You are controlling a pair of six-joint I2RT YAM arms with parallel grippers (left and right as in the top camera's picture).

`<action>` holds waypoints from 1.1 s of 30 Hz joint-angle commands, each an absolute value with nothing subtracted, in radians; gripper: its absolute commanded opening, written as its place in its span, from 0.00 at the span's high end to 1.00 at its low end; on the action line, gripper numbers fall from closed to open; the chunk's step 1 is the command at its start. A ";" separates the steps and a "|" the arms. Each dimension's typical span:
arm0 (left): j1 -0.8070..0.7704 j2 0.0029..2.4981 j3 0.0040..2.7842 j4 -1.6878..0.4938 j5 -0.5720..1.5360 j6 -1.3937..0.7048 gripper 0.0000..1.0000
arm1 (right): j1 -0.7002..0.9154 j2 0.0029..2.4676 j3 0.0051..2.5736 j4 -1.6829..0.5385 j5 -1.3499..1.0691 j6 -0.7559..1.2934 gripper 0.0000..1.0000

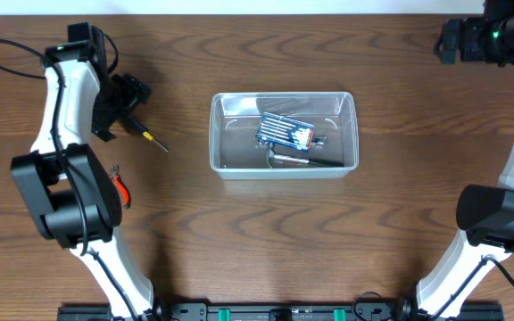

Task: Pack container
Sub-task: 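Move the left gripper to the black-yellow screwdriver and grasp it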

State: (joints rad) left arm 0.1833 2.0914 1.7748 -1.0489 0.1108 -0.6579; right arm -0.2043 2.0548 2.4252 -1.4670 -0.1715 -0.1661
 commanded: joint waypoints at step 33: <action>0.180 2.328 1.784 -0.944 0.112 -0.630 0.02 | -0.204 2.043 2.376 -1.487 -0.108 -0.225 0.01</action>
